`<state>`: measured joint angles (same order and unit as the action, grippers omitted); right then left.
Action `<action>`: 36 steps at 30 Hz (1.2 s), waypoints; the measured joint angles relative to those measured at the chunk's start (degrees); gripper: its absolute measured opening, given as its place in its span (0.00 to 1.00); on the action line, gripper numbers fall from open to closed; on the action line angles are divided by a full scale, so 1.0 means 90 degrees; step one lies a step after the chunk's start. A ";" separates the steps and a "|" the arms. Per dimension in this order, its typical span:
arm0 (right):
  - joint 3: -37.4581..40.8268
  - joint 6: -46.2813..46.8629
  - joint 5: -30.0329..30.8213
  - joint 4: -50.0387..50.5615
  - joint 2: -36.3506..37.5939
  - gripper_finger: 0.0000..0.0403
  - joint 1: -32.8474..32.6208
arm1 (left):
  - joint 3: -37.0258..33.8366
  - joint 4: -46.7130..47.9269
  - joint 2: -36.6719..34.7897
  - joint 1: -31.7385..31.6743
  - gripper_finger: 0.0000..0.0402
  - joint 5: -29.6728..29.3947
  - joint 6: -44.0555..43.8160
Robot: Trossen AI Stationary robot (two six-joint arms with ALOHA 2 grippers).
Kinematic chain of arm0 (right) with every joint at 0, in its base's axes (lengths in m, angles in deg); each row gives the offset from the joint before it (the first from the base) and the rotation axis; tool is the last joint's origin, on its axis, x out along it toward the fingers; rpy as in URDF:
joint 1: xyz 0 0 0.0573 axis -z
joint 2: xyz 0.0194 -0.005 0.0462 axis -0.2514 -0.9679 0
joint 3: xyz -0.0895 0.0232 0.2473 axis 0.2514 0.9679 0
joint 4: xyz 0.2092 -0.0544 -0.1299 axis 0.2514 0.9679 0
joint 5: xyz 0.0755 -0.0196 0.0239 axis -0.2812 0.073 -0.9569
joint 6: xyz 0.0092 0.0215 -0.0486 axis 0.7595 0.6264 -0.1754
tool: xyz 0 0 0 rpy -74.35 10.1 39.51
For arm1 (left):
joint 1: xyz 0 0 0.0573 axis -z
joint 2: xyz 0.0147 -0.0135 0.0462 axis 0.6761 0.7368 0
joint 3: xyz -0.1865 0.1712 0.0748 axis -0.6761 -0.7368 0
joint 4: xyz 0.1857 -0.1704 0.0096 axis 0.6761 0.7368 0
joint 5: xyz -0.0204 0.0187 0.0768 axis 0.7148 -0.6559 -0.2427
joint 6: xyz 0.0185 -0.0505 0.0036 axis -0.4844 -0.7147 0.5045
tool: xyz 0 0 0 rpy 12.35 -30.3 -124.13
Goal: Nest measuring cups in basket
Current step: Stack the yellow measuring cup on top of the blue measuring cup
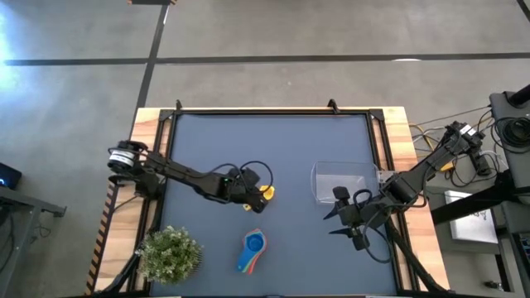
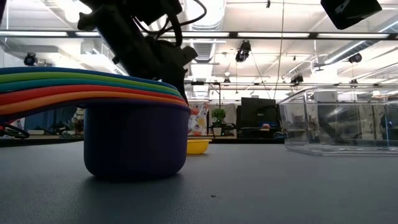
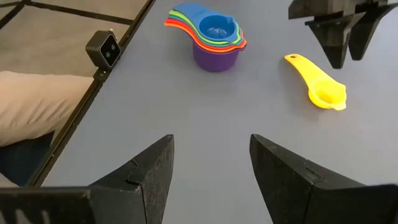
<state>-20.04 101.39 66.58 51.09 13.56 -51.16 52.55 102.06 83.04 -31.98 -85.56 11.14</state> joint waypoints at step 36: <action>0.0000 -0.0046 -0.0007 0.0019 -0.0005 0.49 0.0000 | 0.0120 -0.0123 0.0599 -0.0319 0.01 0.0505 -0.0040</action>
<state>-20.04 100.97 66.52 51.26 13.51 -51.16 53.63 100.95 88.43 -34.85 -81.01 10.78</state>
